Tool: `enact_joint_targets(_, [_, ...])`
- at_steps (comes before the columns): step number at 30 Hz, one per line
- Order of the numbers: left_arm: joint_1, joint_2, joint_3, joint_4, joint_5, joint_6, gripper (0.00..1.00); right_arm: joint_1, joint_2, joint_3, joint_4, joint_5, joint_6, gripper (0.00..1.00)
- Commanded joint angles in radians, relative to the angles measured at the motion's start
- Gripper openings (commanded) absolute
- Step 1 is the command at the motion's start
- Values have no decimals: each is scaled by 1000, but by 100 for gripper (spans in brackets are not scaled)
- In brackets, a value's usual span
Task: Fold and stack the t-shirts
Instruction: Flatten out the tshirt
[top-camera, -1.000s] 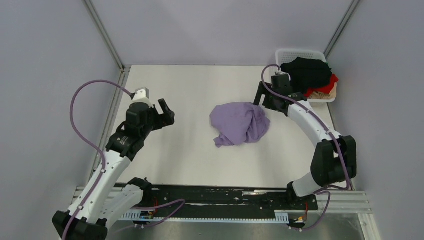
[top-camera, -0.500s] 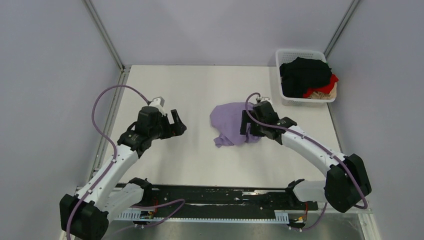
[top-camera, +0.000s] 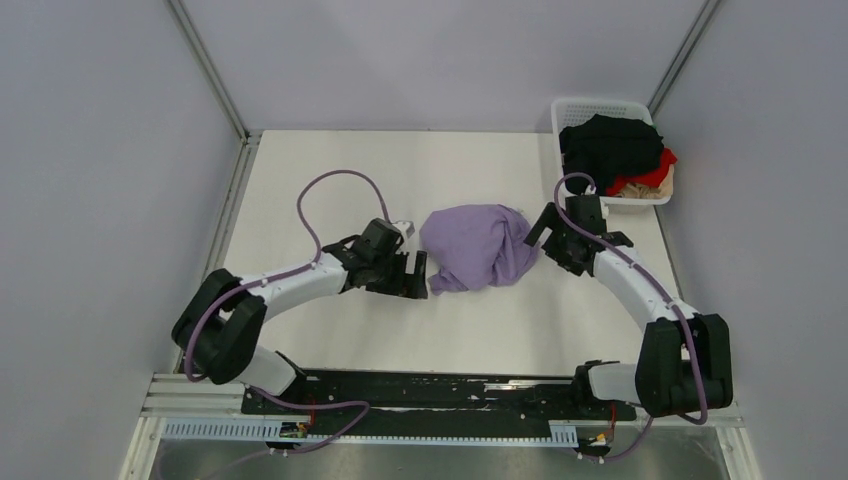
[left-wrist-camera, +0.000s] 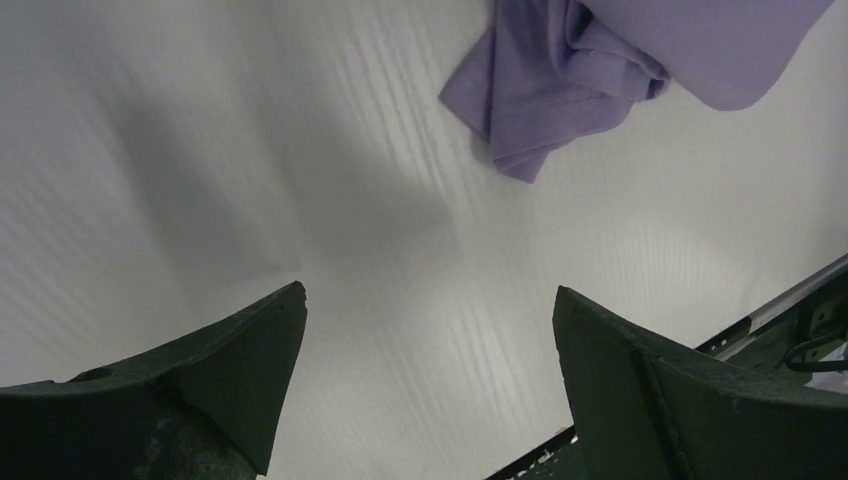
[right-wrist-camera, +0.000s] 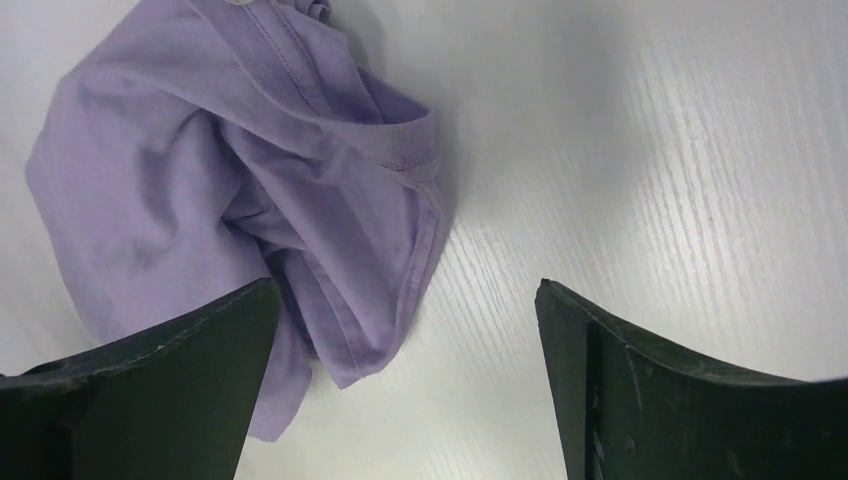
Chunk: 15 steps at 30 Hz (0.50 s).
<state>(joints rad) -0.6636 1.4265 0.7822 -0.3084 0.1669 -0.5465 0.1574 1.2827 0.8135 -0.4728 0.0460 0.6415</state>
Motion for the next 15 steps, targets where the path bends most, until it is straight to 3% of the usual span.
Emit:
enact_joint_targets(1, [-64,109,131,70,6,69,99,-25,63,17,89,-91,0,98])
enact_joint_targets(6, [-116,252,189,79,-2,105,90,-58,135,46,105,-112,-24,95])
enact_joint_targets(15, [-165,351,212,122,-73,84,76,-93,154,15,149,-161,-55,91])
